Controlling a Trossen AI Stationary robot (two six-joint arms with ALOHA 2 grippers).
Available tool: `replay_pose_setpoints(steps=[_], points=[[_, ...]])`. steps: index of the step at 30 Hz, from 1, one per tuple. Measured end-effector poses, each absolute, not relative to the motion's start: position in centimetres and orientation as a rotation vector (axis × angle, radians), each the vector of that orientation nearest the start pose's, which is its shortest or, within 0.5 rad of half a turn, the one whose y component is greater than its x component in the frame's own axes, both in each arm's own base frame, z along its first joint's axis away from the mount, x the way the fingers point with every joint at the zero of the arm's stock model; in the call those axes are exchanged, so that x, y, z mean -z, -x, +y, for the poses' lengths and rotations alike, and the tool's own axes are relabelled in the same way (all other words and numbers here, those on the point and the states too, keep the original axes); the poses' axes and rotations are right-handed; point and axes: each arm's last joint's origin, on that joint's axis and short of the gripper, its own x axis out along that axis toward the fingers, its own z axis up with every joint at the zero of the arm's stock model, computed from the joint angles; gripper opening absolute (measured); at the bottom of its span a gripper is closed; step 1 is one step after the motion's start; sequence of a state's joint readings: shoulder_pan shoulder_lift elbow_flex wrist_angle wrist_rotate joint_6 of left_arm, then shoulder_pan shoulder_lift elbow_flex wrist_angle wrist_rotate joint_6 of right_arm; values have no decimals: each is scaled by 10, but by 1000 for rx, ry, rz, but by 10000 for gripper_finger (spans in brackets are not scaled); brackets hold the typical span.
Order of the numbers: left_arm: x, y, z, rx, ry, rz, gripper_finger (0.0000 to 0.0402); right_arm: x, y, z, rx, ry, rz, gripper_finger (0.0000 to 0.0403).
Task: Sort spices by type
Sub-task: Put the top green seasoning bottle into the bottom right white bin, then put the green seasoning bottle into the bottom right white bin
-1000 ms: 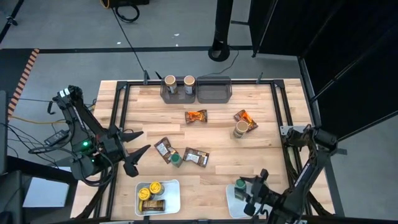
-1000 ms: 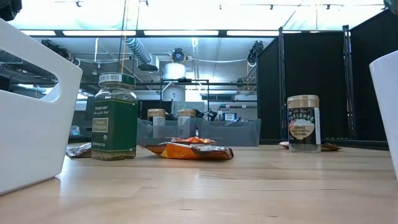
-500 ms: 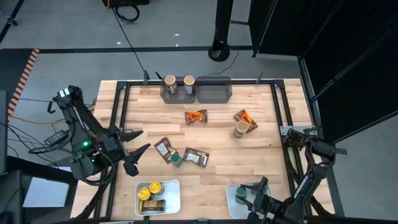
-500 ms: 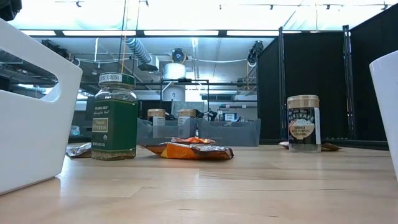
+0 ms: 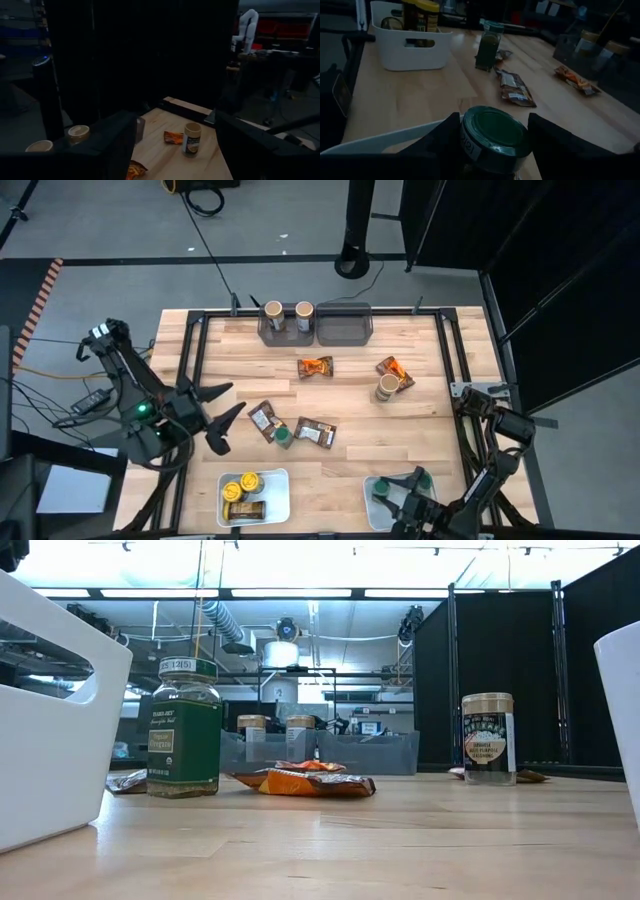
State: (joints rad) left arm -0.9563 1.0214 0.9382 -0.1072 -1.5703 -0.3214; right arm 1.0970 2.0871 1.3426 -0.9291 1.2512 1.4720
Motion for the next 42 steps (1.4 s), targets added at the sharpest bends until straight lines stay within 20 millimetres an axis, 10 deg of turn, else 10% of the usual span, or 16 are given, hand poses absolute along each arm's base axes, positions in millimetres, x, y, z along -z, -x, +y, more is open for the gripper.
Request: replay_pose_setpoints(steps=[15, 22, 32, 42], points=[[-353, -141, -141, -636, 101, -32, 268, -130, -195, 311, 473, 127, 355, 209], [-353, -141, -141, -636, 102, -33, 268, -129, -196, 310, 487, 61, 381, 381], [-354, -142, -142, -616, 145, -41, 268, -159, -198, 310, 455, 237, 430, 301], [-354, -142, -142, -596, 189, -48, 268, -203, -200, 297, 412, 241, 497, 326]])
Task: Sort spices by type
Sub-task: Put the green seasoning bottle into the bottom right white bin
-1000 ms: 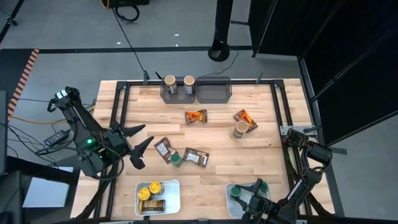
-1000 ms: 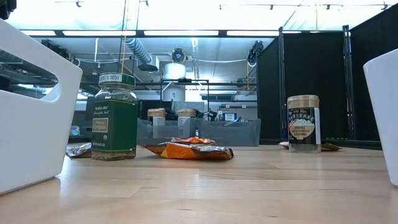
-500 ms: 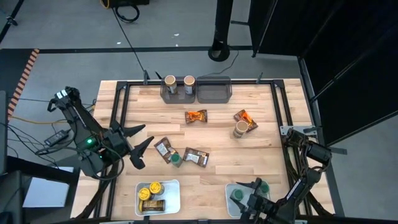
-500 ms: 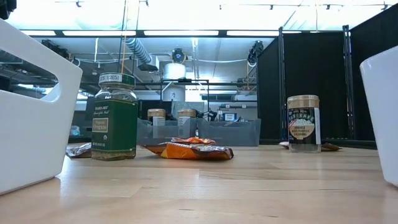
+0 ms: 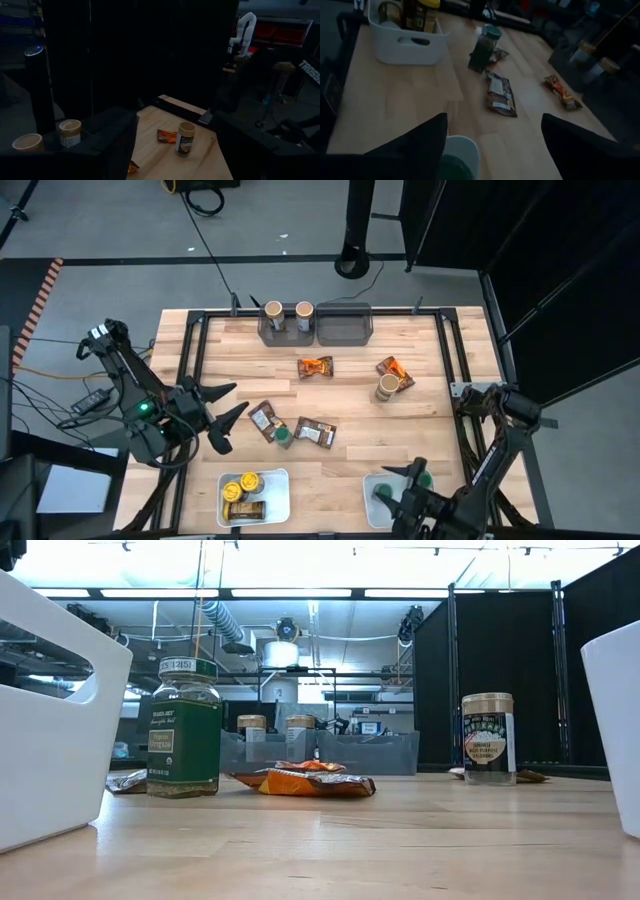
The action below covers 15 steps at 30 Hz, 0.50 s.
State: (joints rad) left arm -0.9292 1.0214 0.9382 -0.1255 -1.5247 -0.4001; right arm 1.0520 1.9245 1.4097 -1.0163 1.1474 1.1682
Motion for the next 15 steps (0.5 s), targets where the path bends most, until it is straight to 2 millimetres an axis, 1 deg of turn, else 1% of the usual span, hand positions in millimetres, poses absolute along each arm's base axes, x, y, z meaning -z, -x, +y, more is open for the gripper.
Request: replay_pose_setpoints(steps=[3, 5, 9, 11, 13, 15], points=[[-354, -142, -142, -596, 206, -54, 268, -217, -201, 288, 419, 266, 508, 336], [-354, -142, -142, -595, 218, -57, 268, -235, -201, 273, 440, 288, 504, 337], [-354, -142, -142, -595, 220, -58, 268, -276, -202, 230, 528, 314, 505, 330], [-354, -142, -142, -595, 220, -58, 268, -297, -204, 206, 579, 270, 483, 324], [-354, -142, -142, -595, 220, -58, 268, -313, -213, 185, 621, 193, 466, 321], [-354, -142, -142, -595, 220, -57, 268, -322, -231, 171, 614, 146, 494, 319]])
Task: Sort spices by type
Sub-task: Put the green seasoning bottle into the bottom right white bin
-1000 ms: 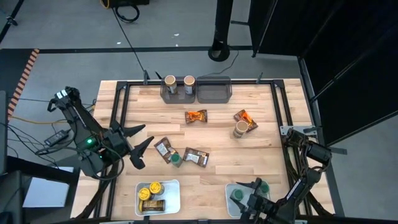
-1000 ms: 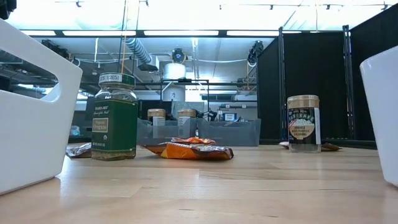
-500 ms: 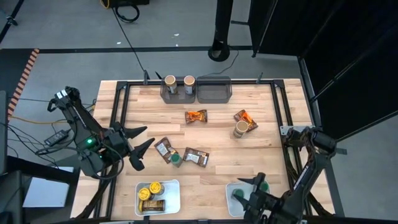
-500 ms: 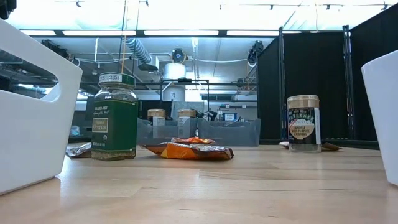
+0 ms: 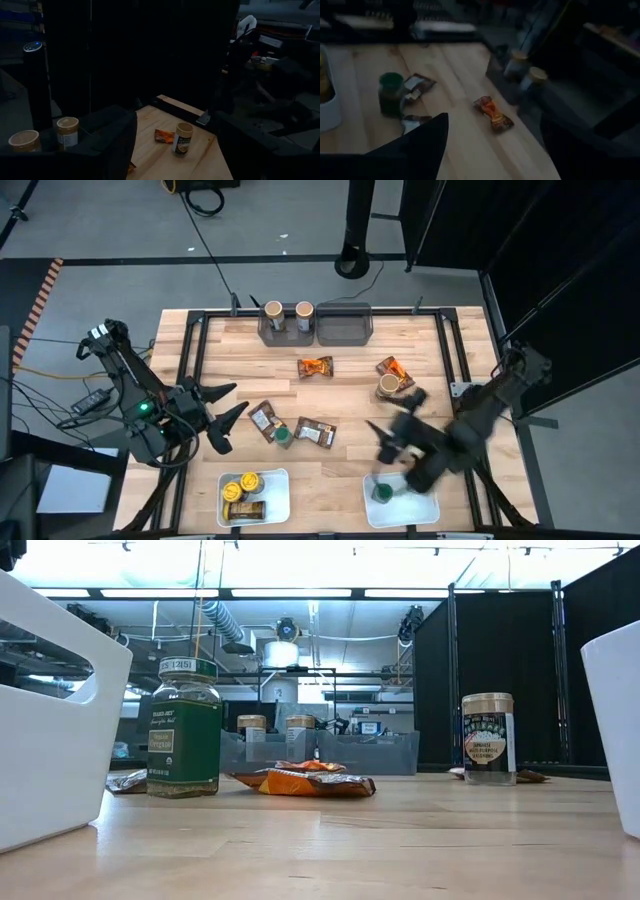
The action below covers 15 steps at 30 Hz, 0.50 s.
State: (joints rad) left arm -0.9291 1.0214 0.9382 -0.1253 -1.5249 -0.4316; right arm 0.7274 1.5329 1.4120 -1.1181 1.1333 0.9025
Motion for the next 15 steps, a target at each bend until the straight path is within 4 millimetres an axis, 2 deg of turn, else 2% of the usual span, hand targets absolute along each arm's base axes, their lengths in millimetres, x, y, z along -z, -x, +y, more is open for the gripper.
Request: replay_pose_setpoints(steps=[3, 7, 12, 15], points=[[-354, -142, -142, -595, 220, -58, 268, -328, -267, 158, 491, 163, 550, 323], [-354, -142, -142, -595, 220, -58, 268, -334, -312, 150, 251, 139, 486, 333], [-354, -142, -142, -588, 209, -52, 268, -329, -352, 143, 60, 113, 372, 332], [-354, -142, -142, -585, 207, -50, 268, -316, -373, 139, 7, 89, 328, 331]])
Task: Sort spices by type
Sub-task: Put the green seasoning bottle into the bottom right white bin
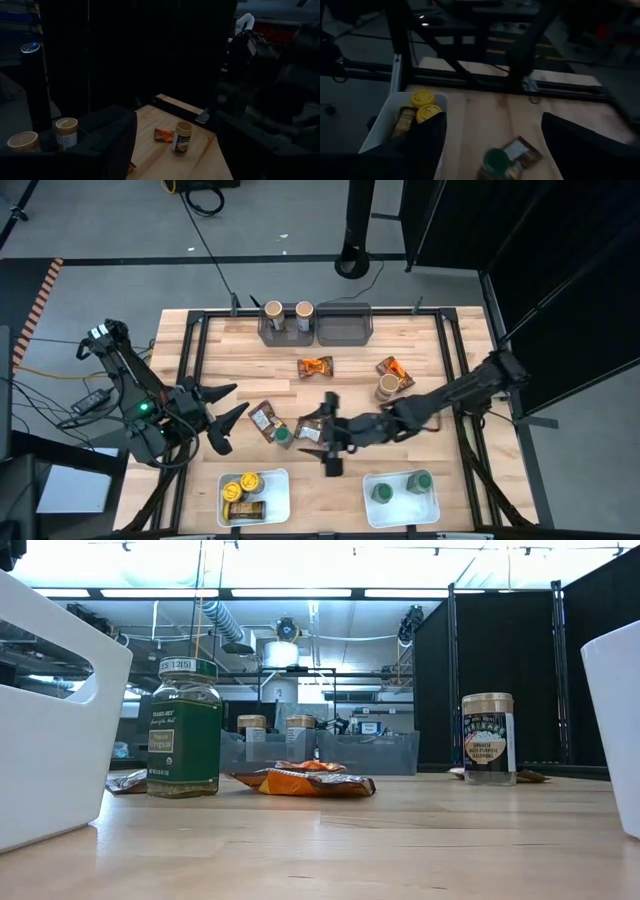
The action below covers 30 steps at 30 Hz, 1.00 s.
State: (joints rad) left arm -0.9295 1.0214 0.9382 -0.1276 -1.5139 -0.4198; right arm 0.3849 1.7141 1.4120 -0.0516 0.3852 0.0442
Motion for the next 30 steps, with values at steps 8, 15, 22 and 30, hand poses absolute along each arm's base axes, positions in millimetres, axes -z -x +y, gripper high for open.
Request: replay_pose_setpoints(steps=[8, 15, 22, 30], points=[[-354, -142, -143, -576, 207, -47, 269, -261, -423, 135, -15, 48, 270, 341], [-353, -142, -142, -576, 202, -45, 269, -215, -446, 126, 21, 42, 290, 350], [-352, -142, -142, -570, 198, -41, 269, -186, -456, 113, 67, 6, 349, 348], [-352, -142, -142, -569, 189, -37, 269, -164, -462, 102, 61, -69, 417, 348]])
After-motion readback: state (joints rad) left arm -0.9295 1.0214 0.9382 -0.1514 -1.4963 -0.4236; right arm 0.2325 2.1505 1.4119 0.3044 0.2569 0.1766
